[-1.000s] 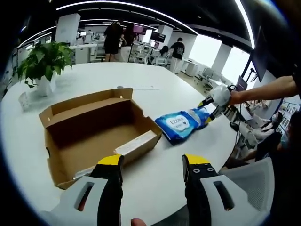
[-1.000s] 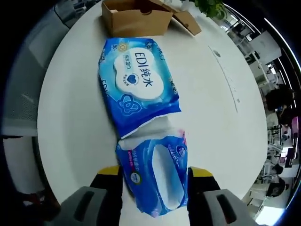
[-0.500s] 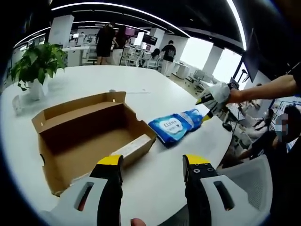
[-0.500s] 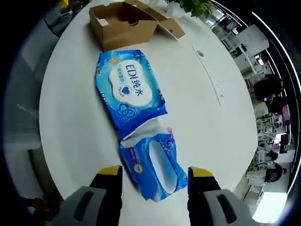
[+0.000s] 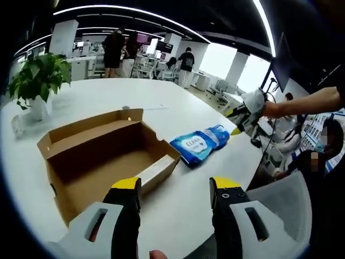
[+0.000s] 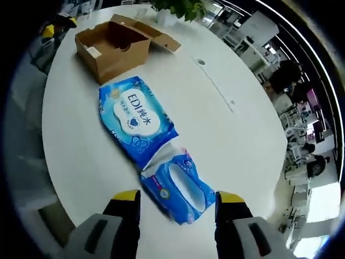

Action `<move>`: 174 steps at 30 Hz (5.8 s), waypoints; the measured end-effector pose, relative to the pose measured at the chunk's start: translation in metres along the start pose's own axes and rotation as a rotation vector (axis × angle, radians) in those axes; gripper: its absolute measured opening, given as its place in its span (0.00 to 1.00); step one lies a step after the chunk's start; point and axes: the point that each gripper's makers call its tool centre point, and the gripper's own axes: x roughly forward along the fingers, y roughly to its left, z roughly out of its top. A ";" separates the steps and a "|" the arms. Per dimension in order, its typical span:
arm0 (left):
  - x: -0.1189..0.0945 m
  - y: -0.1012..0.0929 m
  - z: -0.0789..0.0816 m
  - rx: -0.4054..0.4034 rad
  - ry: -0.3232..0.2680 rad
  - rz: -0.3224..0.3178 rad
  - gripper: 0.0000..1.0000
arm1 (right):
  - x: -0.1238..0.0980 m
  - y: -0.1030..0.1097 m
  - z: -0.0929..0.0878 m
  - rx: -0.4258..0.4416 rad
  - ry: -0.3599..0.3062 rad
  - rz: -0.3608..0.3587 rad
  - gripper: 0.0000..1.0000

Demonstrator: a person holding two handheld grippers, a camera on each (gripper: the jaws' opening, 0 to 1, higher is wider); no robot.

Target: Operate the shoe box by opening the lid, removing the specified soft item, and placing it in the target area until the item is outside and the box remains undamaged.

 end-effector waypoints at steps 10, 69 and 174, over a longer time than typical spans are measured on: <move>-0.005 0.005 -0.004 0.005 0.012 -0.021 0.52 | -0.008 0.005 0.018 0.127 -0.074 -0.050 0.53; -0.067 0.085 -0.029 -0.045 -0.021 0.165 0.54 | 0.024 0.163 0.284 -0.098 -0.436 0.306 0.56; -0.075 0.100 -0.052 -0.098 0.011 0.203 0.53 | 0.106 0.232 0.269 -0.504 -0.097 0.504 0.17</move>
